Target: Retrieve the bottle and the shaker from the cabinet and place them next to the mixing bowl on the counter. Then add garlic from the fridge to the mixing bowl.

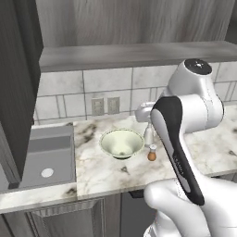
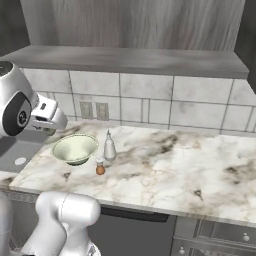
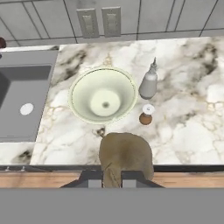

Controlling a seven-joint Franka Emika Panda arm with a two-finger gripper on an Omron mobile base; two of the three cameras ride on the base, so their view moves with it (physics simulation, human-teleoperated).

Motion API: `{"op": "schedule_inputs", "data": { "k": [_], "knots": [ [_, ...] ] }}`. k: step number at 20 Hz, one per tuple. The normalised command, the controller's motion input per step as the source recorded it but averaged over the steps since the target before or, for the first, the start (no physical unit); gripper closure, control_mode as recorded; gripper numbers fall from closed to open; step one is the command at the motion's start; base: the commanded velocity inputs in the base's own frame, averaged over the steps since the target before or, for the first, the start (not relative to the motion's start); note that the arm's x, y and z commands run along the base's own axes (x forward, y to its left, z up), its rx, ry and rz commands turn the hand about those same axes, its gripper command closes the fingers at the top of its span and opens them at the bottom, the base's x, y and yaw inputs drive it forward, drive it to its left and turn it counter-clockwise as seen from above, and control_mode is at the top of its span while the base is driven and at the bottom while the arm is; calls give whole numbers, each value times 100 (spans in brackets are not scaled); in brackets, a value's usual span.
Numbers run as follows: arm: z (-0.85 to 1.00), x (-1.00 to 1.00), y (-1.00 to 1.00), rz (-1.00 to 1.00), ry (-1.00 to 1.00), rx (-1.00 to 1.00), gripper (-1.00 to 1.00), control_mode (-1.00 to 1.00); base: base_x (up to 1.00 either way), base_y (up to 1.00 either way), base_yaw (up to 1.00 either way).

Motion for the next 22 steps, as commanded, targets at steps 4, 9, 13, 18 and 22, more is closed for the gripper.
{"op": "schedule_inputs", "data": {
  "k": [4,9,13,18,22],
  "knots": [
    [-66,20,24,0,0,0,100,-100,0,0,0],
    [-50,62,6,0,0,0,100,-100,0,0,0],
    [-28,85,0,0,0,0,100,-100,0,0,0],
    [-6,37,0,2,5,0,100,-100,0,0,0],
    [-10,5,17,7,9,0,100,-100,0,0,0]
  ]
}}
